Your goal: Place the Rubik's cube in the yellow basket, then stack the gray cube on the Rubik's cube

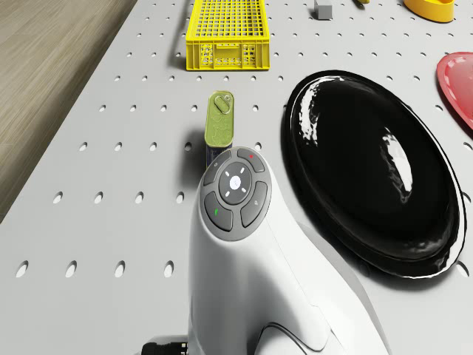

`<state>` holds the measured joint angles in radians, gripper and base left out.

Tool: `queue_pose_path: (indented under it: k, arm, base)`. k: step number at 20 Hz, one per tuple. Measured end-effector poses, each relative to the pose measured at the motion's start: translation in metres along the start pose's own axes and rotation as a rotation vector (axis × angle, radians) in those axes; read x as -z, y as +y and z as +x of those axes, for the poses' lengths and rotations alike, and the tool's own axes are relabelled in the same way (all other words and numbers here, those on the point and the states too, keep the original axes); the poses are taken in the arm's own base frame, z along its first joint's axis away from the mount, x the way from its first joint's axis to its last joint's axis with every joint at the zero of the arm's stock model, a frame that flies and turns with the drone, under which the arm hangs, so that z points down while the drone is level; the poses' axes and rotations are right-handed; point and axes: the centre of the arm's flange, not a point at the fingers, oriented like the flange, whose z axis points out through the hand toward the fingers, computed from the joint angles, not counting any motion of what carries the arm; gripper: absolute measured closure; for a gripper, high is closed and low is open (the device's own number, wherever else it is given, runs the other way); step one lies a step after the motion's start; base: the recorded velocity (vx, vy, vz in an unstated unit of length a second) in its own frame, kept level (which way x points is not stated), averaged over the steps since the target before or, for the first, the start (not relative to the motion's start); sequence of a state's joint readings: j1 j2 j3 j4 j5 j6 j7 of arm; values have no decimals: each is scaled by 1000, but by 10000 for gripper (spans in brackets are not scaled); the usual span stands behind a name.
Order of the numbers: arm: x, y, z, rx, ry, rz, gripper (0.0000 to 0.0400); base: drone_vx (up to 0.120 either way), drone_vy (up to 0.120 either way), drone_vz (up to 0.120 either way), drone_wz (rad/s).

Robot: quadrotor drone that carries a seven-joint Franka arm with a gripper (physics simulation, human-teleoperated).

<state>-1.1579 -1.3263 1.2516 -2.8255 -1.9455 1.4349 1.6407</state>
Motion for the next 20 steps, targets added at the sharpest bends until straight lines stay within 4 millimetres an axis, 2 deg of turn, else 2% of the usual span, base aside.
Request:
queue_pose_path:
  k: [13, 17, 20]
  arm:
    - [-5, -8, 8, 0, 0, 0, 0]
    - [-5, -8, 8, 0, 0, 0, 42]
    - [-5, -8, 8, 0, 0, 0, 60]
  base:
    - [0, 0, 0, 0]
    - [0, 0, 0, 0]
    - [0, 0, 0, 0]
